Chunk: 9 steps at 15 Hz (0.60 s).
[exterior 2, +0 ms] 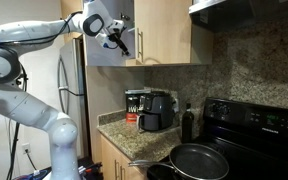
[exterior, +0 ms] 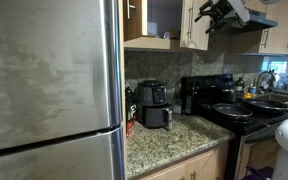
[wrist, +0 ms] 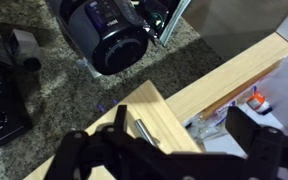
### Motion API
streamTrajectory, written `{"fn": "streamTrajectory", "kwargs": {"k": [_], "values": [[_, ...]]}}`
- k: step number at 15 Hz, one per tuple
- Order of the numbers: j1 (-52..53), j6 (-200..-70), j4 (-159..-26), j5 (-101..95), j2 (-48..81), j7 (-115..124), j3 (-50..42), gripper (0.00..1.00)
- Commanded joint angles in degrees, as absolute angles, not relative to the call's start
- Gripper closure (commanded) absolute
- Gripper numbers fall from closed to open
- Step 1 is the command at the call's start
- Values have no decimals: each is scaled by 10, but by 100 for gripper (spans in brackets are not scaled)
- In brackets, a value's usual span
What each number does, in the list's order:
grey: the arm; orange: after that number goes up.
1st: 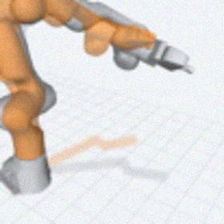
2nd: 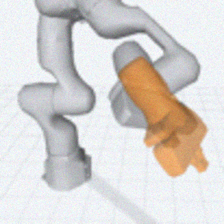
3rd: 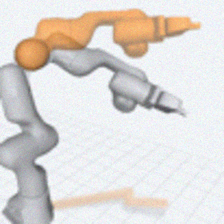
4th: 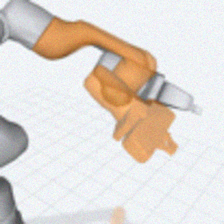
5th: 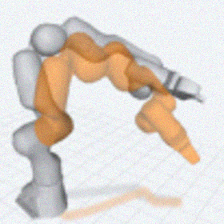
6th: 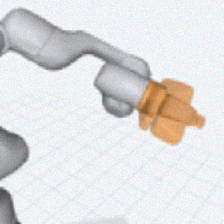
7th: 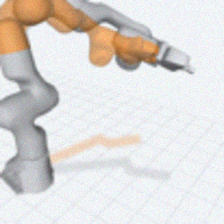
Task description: Close the right door of the cupboard
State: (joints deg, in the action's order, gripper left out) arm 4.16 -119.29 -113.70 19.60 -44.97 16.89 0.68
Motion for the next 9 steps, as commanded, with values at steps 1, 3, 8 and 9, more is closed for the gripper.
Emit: {"fn": "streamTrajectory", "kwargs": {"k": [1,3,8,9], "values": [[7,-1068,-1161,139,-491,128,-28,0],[-16,-988,-1187,95,-528,96,-57,0],[-43,-919,-1188,78,-558,44,-105,0],[-44,-913,-1196,78,-572,37,-114,0]]}}
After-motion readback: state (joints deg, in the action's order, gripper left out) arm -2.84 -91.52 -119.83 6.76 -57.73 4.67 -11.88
